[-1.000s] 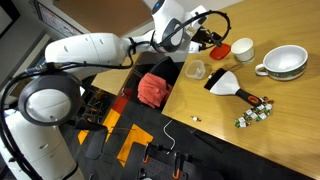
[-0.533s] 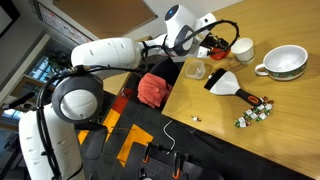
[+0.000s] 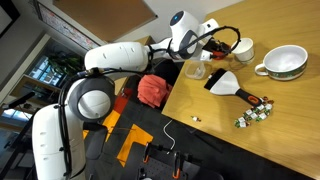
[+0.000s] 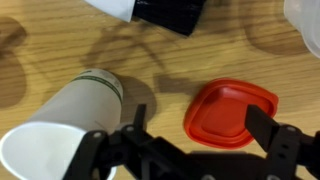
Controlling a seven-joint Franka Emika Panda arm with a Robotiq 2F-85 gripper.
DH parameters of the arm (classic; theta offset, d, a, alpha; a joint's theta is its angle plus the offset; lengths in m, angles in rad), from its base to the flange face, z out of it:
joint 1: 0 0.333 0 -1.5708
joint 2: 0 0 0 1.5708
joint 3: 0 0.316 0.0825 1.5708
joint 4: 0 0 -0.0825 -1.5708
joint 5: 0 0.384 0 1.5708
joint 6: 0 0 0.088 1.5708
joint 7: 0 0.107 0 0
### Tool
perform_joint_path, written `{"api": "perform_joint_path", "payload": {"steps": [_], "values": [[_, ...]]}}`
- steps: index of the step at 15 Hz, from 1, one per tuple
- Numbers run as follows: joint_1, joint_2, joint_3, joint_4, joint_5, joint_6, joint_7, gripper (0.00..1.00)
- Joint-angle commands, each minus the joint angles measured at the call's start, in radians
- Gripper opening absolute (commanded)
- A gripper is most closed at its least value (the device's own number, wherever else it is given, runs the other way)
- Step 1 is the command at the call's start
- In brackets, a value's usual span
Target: Move the orange lid near the edge closer to you
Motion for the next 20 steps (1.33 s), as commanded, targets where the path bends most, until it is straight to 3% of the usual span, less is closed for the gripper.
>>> {"api": "perform_joint_path", "payload": {"steps": [1, 15, 18, 20], "values": [[0.012, 0.054, -0.008, 0.075, 0.008, -0.009, 0.039, 1.0], [0.064, 0.189, -0.082, 0.237, 0.009, -0.054, 0.297, 0.98], [0.064, 0.208, -0.086, 0.264, 0.008, -0.072, 0.311, 0.7], [0.062, 0.219, -0.087, 0.281, 0.007, -0.084, 0.313, 0.65]]}}
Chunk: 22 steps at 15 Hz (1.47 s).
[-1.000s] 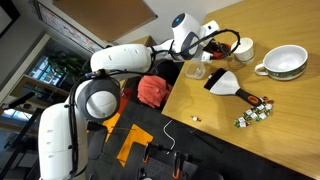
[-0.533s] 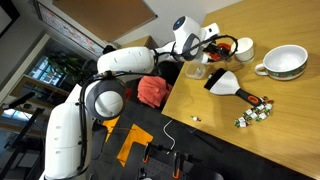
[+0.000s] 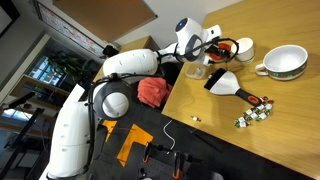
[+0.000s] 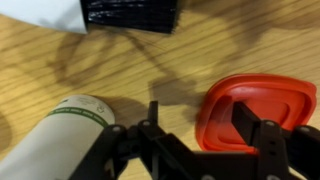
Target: Move the orange lid near the edge closer to you
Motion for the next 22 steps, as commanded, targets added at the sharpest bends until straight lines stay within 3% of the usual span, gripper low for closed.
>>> {"api": "perform_joint_path", "payload": {"steps": [1, 6, 8, 10, 12, 16, 22], "values": [[0.009, 0.037, -0.02, 0.075, 0.006, -0.062, 0.032, 0.62], [0.008, 0.062, -0.019, 0.112, 0.003, -0.092, 0.032, 0.56], [0.008, 0.071, -0.02, 0.124, 0.001, -0.1, 0.032, 0.43], [0.008, 0.077, -0.021, 0.135, 0.0, -0.109, 0.033, 0.18], [0.007, 0.084, -0.021, 0.15, -0.001, -0.121, 0.034, 0.01], [0.014, 0.082, -0.036, 0.155, -0.012, -0.127, 0.042, 0.02], [0.006, -0.114, 0.008, -0.018, 0.008, -0.08, -0.043, 0.02]]}}
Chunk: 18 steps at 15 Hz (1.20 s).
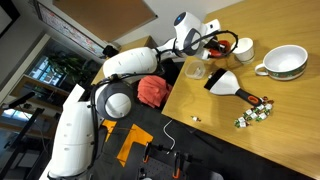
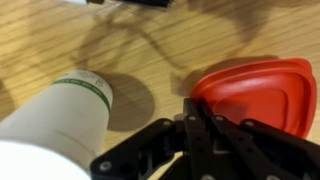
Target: Move the orange lid near the edge closer to you
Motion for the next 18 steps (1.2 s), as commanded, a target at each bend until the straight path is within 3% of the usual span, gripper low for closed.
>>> {"api": "perform_joint_path", "payload": {"steps": [1, 4, 9, 18], "values": [[-0.006, -0.178, 0.045, -0.162, 0.018, 0.014, -0.071, 0.02], [-0.016, -0.313, 0.087, -0.285, 0.021, -0.001, -0.16, 0.02], [-0.022, -0.492, 0.088, -0.49, 0.007, 0.003, -0.262, 0.02], [-0.078, -0.809, 0.154, -0.928, 0.033, -0.032, -0.57, 0.02]]}}
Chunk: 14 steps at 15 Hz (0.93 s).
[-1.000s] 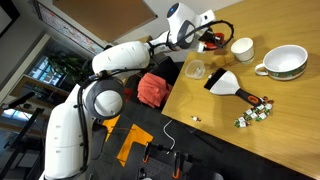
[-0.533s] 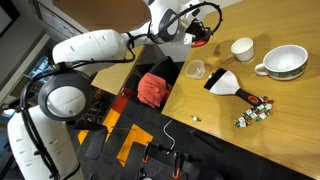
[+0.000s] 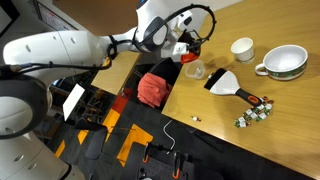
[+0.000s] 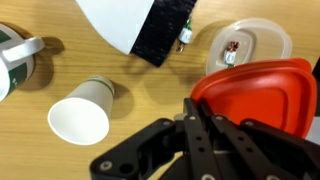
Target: Move the orange lid near the edge closer to you
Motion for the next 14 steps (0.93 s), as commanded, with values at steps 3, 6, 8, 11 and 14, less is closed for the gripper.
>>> {"api": "perform_joint_path", "payload": {"steps": [3, 6, 8, 11, 14], "values": [[-0.026, -0.251, 0.04, -0.361, 0.055, 0.004, -0.177, 0.02], [-0.021, -0.359, 0.043, -0.533, 0.1, 0.013, -0.256, 0.02], [-0.004, -0.429, 0.037, -0.649, 0.117, 0.034, -0.301, 0.02], [0.026, -0.529, 0.017, -0.825, 0.123, 0.085, -0.299, 0.02], [0.068, -0.609, 0.004, -1.008, 0.089, 0.265, -0.233, 0.02]]}}
